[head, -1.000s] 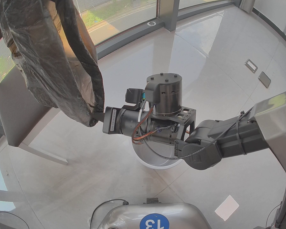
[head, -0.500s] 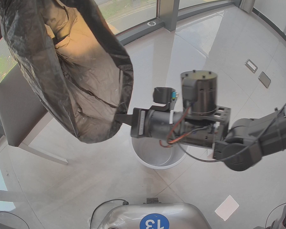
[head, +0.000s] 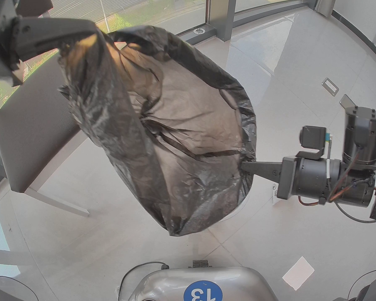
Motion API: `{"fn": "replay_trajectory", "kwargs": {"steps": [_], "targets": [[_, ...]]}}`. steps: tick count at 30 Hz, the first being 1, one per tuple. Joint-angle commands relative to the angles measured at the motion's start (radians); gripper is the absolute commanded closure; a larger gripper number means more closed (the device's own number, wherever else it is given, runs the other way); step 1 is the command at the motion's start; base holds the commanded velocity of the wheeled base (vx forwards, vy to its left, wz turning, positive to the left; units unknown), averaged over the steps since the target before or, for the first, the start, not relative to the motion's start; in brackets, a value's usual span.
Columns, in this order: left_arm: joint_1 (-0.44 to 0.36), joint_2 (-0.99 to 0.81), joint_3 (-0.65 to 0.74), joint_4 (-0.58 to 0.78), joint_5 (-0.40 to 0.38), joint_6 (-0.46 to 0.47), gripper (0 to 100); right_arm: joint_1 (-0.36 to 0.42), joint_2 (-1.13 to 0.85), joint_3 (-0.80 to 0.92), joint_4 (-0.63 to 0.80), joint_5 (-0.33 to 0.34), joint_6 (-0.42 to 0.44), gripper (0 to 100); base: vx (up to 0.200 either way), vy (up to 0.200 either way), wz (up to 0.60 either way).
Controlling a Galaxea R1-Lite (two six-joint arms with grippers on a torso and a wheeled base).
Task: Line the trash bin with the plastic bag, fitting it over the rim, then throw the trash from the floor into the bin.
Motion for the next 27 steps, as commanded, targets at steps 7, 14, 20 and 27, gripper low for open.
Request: {"fn": "replay_trajectory", "kwargs": {"steps": [7, 14, 20, 27], "targets": [[-0.112, 0.213, 0.014, -0.008, 0.378, 0.195, 100, -0.049, -0.149, 0.132, 0.003, 0.002, -0.010, 100, 0.000, 0.000, 0.00], [-0.112, 0.227, 0.040, -0.028, 0.370, 0.180, 100, -0.089, -0.153, 0.148, 0.006, 0.002, -0.056, 100, 0.000, 0.000, 0.00], [-0.128, 0.279, 0.060, -0.059, 0.373, 0.169, 100, -0.117, -0.162, 0.174, 0.055, 0.002, -0.096, 100, 0.000, 0.000, 0.00], [-0.123, 0.325, 0.070, -0.095, 0.370, 0.165, 100, -0.164, -0.126, 0.178, 0.058, 0.005, -0.099, 100, 0.000, 0.000, 0.00]]}}
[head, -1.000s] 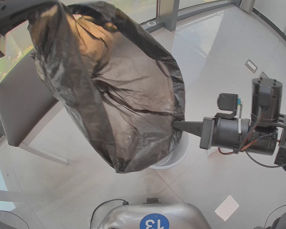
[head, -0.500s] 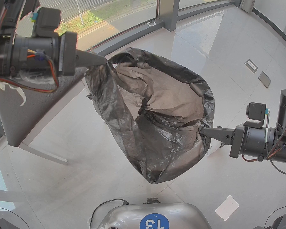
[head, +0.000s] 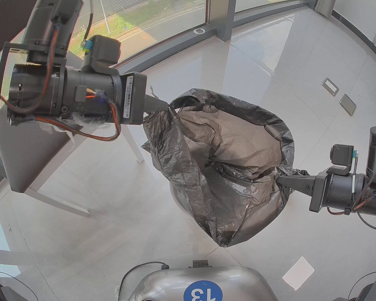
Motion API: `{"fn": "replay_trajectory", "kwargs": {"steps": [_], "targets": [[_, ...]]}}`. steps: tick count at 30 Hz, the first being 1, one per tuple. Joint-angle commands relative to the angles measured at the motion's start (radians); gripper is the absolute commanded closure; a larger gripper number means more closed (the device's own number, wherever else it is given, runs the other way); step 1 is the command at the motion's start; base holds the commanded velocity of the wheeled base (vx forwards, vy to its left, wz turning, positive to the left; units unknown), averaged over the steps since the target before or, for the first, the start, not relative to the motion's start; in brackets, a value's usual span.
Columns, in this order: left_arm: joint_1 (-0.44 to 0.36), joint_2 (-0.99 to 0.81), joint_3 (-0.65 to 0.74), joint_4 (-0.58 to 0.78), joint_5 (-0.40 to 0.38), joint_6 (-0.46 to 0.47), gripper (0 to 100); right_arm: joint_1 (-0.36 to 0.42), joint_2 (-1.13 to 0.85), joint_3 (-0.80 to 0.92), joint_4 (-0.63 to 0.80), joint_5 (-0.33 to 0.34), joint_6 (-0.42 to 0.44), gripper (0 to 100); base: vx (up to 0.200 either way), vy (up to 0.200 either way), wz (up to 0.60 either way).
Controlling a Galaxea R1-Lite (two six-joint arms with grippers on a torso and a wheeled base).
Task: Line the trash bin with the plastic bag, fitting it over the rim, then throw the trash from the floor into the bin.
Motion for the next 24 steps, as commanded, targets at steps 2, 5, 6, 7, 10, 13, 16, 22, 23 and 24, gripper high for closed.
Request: {"fn": "replay_trajectory", "kwargs": {"steps": [2, 5, 6, 7, 10, 13, 16, 22, 23, 24], "targets": [[-0.007, 0.066, 0.003, -0.025, -0.006, -0.002, 100, -0.027, 0.039, 0.020, -0.003, 0.001, -0.001, 100, 0.000, 0.000, 0.00], [-0.012, 0.109, -0.003, -0.068, -0.008, -0.008, 100, -0.041, 0.058, 0.031, -0.006, 0.001, -0.001, 100, 0.000, 0.000, 0.00], [-0.017, 0.123, -0.005, -0.090, -0.008, -0.016, 100, -0.044, 0.059, 0.034, -0.006, 0.001, -0.001, 100, 0.000, 0.000, 0.00], [-0.021, 0.135, -0.005, -0.105, -0.009, -0.028, 100, -0.047, 0.059, 0.037, -0.006, 0.002, -0.001, 100, 0.000, 0.000, 0.00], [-0.035, 0.161, 0.000, -0.133, -0.011, -0.074, 100, -0.058, 0.061, 0.045, -0.006, 0.004, -0.001, 100, 0.000, 0.000, 0.00], [-0.057, 0.207, -0.008, -0.160, -0.012, -0.128, 100, -0.072, 0.062, 0.053, -0.006, 0.002, -0.003, 100, 0.000, 0.000, 0.00], [-0.070, 0.238, -0.018, -0.194, -0.012, -0.135, 100, -0.076, 0.061, 0.056, -0.006, 0.002, -0.003, 100, 0.000, 0.000, 0.00], [-0.096, 0.282, -0.034, -0.214, -0.012, -0.171, 100, -0.085, 0.050, 0.062, -0.007, 0.002, -0.006, 100, 0.000, 0.000, 0.00], [-0.096, 0.290, -0.034, -0.222, -0.012, -0.177, 100, -0.085, 0.049, 0.062, -0.007, 0.002, -0.009, 100, 0.000, 0.000, 0.00], [-0.096, 0.296, -0.037, -0.231, -0.012, -0.186, 100, -0.085, 0.046, 0.060, -0.009, 0.002, -0.012, 100, 0.000, 0.000, 0.00]]}}
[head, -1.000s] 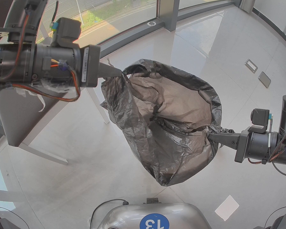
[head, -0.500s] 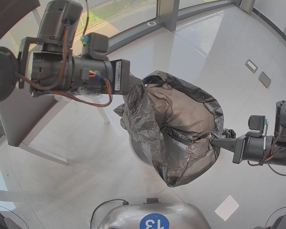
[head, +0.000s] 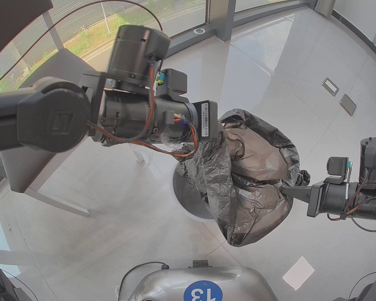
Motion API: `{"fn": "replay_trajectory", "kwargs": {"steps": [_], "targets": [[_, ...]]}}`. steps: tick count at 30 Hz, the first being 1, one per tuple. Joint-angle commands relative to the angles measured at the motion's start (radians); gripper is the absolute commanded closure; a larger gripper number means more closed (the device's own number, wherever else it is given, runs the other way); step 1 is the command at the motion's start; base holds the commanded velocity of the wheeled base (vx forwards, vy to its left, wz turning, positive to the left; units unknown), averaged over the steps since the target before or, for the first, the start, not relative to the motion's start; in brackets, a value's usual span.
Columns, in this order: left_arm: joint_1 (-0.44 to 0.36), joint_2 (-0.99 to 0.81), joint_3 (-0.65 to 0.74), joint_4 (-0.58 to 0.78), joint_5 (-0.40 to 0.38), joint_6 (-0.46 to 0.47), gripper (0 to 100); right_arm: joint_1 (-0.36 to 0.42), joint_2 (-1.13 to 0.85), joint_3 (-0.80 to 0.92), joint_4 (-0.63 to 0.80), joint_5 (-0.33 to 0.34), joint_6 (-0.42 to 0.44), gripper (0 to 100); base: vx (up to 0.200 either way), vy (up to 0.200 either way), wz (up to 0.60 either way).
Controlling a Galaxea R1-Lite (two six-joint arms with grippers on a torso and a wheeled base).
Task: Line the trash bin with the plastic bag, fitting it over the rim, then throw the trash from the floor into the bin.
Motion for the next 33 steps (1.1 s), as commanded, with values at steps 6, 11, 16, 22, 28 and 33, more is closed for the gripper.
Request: {"fn": "replay_trajectory", "kwargs": {"steps": [6, 11, 16, 22, 28, 33], "targets": [[-0.005, 0.071, -0.010, -0.030, 0.000, -0.037, 100, -0.001, -0.018, -0.006, -0.005, 0.002, -0.008, 100, 0.000, 0.000, 0.00], [0.027, 0.083, 0.007, -0.030, 0.002, -0.069, 100, 0.000, -0.027, -0.001, -0.007, 0.002, -0.010, 100, 0.000, 0.000, 0.00], [0.086, 0.084, 0.036, -0.032, 0.003, -0.070, 100, 0.003, -0.012, -0.012, -0.008, 0.002, -0.008, 100, 0.000, 0.000, 0.00], [0.170, 0.075, 0.043, -0.034, -0.001, -0.069, 100, 0.017, 0.079, -0.072, -0.010, 0.006, -0.039, 100, 0.000, 0.000, 0.00], [0.205, 0.052, 0.117, -0.035, 0.002, -0.066, 100, 0.026, 0.192, -0.175, -0.010, 0.006, -0.068, 100, 0.000, 0.000, 0.00], [0.241, 0.032, 0.175, -0.070, 0.000, -0.063, 100, 0.033, 0.266, -0.225, -0.010, 0.008, -0.079, 100, 0.000, 0.000, 0.00]]}}
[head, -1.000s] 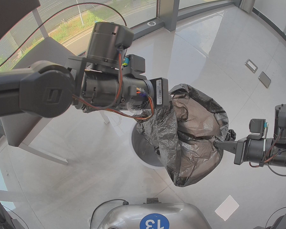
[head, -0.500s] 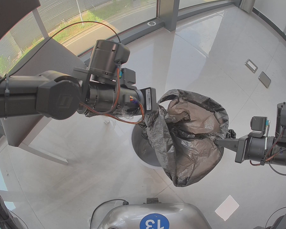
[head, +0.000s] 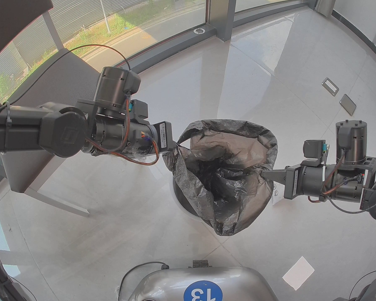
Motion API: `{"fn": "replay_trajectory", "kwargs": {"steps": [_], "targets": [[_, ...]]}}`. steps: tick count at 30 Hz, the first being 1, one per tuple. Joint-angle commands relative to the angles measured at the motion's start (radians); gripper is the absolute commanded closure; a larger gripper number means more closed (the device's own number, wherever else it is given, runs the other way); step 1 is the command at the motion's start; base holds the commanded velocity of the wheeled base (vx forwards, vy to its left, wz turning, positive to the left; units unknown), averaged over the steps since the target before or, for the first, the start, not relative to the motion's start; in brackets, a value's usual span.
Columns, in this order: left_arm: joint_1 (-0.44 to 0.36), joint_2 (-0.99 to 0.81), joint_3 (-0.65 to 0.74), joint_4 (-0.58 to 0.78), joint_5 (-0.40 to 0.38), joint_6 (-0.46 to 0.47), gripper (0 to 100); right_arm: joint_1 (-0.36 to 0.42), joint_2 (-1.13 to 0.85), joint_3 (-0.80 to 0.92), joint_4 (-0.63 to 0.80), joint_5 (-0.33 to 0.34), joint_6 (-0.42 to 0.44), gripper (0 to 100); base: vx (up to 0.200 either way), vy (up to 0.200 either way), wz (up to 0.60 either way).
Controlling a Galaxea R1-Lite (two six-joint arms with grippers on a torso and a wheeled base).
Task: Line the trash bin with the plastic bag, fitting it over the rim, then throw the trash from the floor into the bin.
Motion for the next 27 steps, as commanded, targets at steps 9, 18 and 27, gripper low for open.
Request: {"fn": "replay_trajectory", "kwargs": {"steps": [9, 18, 27], "targets": [[0.023, 0.027, 0.027, -0.078, -0.005, 0.075, 100, -0.049, 0.130, -0.064, 0.002, 0.004, -0.075, 100, 0.000, 0.000, 0.00], [0.020, 0.107, -0.031, -0.070, -0.007, 0.202, 100, -0.102, 0.171, -0.078, -0.007, 0.004, -0.114, 100, 0.000, 0.000, 0.00], [0.008, 0.146, -0.077, -0.075, -0.036, 0.192, 100, -0.142, 0.270, -0.162, -0.002, 0.004, -0.155, 100, 0.000, 0.000, 0.00]]}}
